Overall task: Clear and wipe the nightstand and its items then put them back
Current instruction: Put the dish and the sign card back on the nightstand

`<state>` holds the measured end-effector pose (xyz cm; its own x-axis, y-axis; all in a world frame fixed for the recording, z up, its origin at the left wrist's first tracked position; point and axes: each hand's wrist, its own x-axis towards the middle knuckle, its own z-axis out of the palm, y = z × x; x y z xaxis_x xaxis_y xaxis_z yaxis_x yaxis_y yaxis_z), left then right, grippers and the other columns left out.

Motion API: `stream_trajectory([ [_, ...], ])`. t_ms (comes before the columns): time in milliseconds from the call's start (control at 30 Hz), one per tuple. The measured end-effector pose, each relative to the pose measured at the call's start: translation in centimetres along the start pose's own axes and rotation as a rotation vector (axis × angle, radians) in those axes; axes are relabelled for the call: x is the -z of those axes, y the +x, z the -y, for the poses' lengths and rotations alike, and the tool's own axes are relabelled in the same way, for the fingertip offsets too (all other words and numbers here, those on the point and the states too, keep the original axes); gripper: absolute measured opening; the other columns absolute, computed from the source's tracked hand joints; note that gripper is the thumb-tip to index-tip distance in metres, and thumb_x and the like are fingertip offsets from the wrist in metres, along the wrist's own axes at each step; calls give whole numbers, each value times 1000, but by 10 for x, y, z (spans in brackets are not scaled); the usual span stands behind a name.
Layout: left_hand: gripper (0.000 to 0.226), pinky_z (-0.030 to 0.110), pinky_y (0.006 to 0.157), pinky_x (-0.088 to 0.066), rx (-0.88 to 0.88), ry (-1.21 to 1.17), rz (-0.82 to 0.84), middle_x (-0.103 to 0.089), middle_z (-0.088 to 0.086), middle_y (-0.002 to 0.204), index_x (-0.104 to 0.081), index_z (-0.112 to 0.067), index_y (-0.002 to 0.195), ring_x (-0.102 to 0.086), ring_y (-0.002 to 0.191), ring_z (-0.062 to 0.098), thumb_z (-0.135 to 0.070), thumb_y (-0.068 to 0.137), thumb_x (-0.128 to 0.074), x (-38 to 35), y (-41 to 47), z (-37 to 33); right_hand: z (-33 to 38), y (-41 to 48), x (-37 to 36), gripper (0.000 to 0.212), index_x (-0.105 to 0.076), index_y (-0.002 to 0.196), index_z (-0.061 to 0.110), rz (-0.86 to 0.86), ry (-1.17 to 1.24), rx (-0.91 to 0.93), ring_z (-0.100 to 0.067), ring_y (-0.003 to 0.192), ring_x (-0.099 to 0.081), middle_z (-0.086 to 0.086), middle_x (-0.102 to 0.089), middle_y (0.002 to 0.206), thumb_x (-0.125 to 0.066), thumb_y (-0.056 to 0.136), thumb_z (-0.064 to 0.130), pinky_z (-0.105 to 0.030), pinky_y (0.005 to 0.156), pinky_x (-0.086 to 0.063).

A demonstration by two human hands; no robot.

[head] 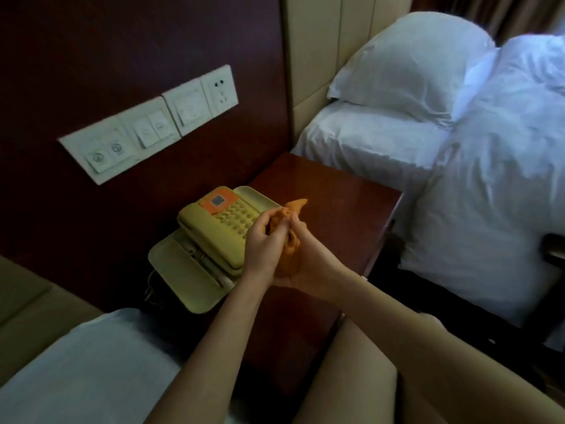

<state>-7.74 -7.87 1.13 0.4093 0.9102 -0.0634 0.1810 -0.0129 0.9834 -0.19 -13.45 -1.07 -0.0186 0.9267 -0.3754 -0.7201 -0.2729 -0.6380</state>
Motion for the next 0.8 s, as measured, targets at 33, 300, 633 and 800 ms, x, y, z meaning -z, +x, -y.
stream_trajectory([
  [33,9,39,86,-52,1,-33,53,-66,-7,96,-63,-36,86,-62,95,14,-30,89,-57,-12,-8,-3,0,-13,11,66,-54,124,28,-47,56,38,-19,102,-65,-1,-68,112,-56,69,64,-40,76,-55],
  [300,15,20,60,-48,-62,19,533,-61,3,67,-64,-16,81,-58,60,6,-13,91,-54,-134,-77,-8,-1,-135,109,15,-59,88,12,-477,225,335,-16,57,-57,-7,-58,60,-48,90,23,-30,59,-47],
  [633,16,21,60,-47,-22,-37,739,-57,-1,68,-55,-18,77,-54,63,8,-10,91,-54,-277,-170,2,0,-277,180,41,-59,88,9,-859,211,611,-18,40,-50,-14,-49,59,-26,81,-14,-19,41,-40],
  [800,15,27,52,-50,387,-211,971,-64,6,69,-56,-10,89,-61,59,17,-22,94,-50,-335,-204,7,3,-345,217,19,-53,76,14,-1029,91,540,-9,37,-41,3,-45,48,-47,93,21,-18,41,-32],
])
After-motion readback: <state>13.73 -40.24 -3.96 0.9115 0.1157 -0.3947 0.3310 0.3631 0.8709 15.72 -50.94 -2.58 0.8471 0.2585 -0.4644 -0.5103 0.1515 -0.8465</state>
